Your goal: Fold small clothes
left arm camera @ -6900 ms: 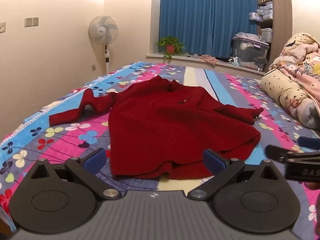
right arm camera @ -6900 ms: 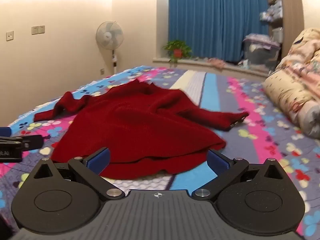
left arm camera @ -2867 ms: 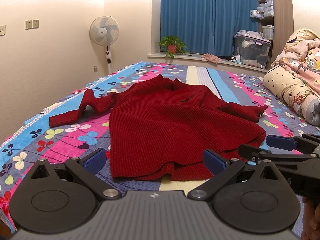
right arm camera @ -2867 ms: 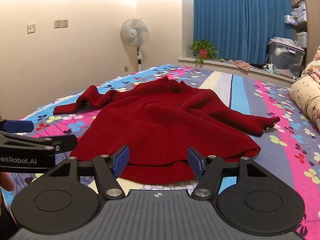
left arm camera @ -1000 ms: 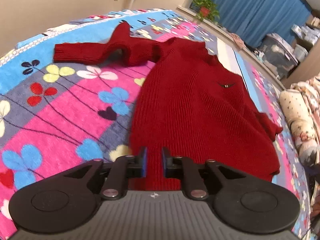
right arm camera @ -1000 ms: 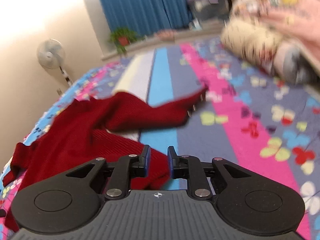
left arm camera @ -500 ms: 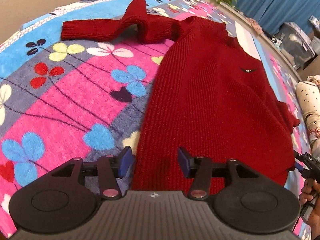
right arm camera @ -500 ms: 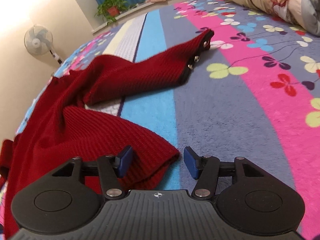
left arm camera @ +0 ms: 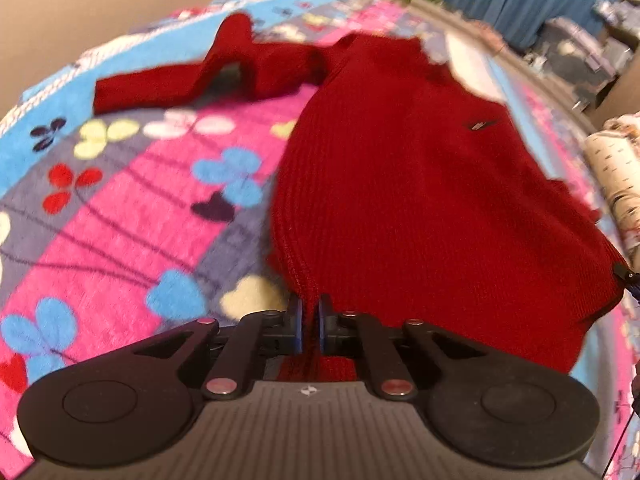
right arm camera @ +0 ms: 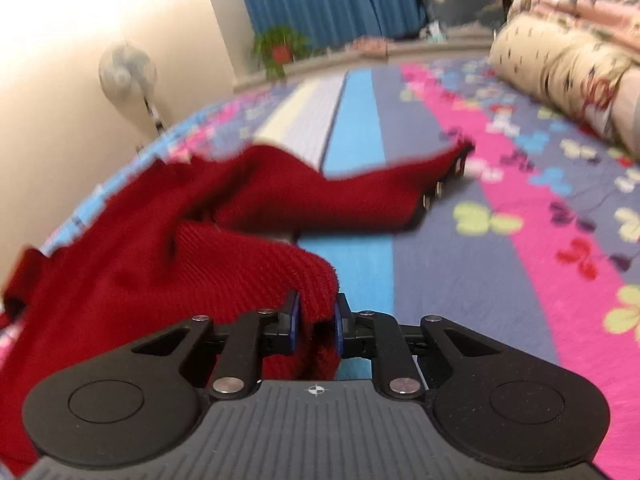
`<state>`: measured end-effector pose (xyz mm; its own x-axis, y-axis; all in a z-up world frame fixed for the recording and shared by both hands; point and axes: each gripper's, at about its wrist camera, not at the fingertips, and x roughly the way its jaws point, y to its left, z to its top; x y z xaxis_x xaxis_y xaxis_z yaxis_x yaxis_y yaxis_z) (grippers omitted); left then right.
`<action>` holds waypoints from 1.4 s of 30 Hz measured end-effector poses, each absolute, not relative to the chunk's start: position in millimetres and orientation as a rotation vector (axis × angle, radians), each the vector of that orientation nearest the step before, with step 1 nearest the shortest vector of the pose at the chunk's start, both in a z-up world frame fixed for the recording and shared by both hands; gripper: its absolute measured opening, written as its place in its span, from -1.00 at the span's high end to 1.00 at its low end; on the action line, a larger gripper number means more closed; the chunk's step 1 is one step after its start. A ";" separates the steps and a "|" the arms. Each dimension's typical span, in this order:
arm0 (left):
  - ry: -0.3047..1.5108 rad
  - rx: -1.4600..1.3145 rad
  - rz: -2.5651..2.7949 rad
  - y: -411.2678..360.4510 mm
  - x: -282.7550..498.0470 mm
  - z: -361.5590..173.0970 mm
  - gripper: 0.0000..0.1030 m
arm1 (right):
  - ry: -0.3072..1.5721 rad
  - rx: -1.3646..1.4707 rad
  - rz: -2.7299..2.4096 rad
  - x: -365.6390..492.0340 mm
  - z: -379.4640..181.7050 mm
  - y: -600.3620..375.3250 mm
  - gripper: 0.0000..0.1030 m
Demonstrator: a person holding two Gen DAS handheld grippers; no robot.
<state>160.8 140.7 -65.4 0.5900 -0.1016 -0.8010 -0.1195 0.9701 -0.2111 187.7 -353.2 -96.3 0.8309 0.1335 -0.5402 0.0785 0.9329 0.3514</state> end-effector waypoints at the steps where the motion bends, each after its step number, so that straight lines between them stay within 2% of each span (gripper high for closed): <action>1: 0.918 -0.250 0.000 139.4 157.1 -60.4 0.87 | 0.575 0.376 0.040 179.3 -84.6 -353.7 0.69; 4: 0.839 -0.249 -0.054 137.0 140.0 -42.5 0.88 | 0.526 0.344 0.079 148.9 -50.2 -349.8 0.77; 5: 0.811 -0.243 -0.079 136.1 133.0 -36.1 0.89 | 0.510 0.331 0.088 136.0 -40.8 -347.7 0.90; 9: 0.689 -0.222 -0.211 140.4 98.0 -8.4 0.89 | 0.482 0.334 0.076 82.1 -18.4 -347.7 0.91; 14: 0.591 -0.344 -0.373 181.7 50.3 13.5 0.90 | 0.381 0.382 0.018 1.9 12.2 -366.5 0.91; 17: 0.669 -0.367 -0.460 204.7 37.3 3.4 0.89 | 0.355 0.411 -0.015 -37.8 15.4 -382.3 0.91; 19: 0.843 -0.321 -0.484 208.5 42.3 -21.2 0.89 | 0.470 0.426 0.018 -40.1 -1.9 -390.7 0.90; 22: 0.951 -0.199 -0.445 199.3 48.3 -39.2 0.88 | 0.834 0.352 0.036 -18.9 -52.4 -388.8 0.87; 24: 0.943 -0.220 -0.453 195.6 53.1 -37.8 0.87 | 0.860 0.278 0.027 -13.7 -58.3 -385.1 0.84; 25: 0.938 -0.227 -0.450 194.3 56.3 -36.8 0.81 | 0.828 0.260 0.017 -13.1 -55.4 -385.7 0.84; 27: 0.934 -0.221 -0.430 191.0 61.7 -35.9 0.64 | 0.796 0.290 -0.013 -8.5 -53.9 -391.6 0.70; 29: 0.951 -0.199 -0.392 181.8 72.1 -39.9 0.16 | 0.816 0.339 -0.020 -0.5 -59.9 -395.0 0.56; 31: 0.986 -0.173 -0.354 174.4 82.8 -46.6 0.00 | 0.848 0.325 -0.022 10.7 -65.9 -393.0 0.40; 33: 1.041 -0.152 -0.306 169.1 93.6 -59.5 -0.01 | 0.895 0.274 -0.017 22.3 -76.6 -385.8 0.16; 37: 1.120 -0.105 -0.257 164.4 102.2 -79.8 0.05 | 1.029 0.210 -0.033 41.9 -106.4 -365.9 0.14; 38: 1.127 -0.089 -0.274 162.1 101.3 -81.9 0.30 | 1.065 0.206 -0.020 44.4 -113.9 -362.4 0.14; 39: 1.129 -0.064 -0.289 159.3 99.4 -83.0 0.43 | 1.086 0.191 -0.004 44.3 -117.4 -357.7 0.21; 40: 1.116 -0.026 -0.294 156.0 95.9 -82.5 0.67 | 1.083 0.164 0.002 44.0 -117.8 -353.9 0.29; 41: 1.099 0.019 -0.304 153.3 92.1 -81.9 0.85 | 1.076 0.138 0.012 43.2 -116.6 -349.8 0.56; 42: 1.084 0.040 -0.329 152.2 88.3 -79.8 0.88 | 1.064 0.126 0.022 41.3 -113.4 -347.5 0.87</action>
<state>88.3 152.2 -79.8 0.4242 -0.2437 -0.8722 0.2823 0.9507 -0.1283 41.3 -347.5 -113.4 0.4855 0.0791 -0.8707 0.0426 0.9926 0.1140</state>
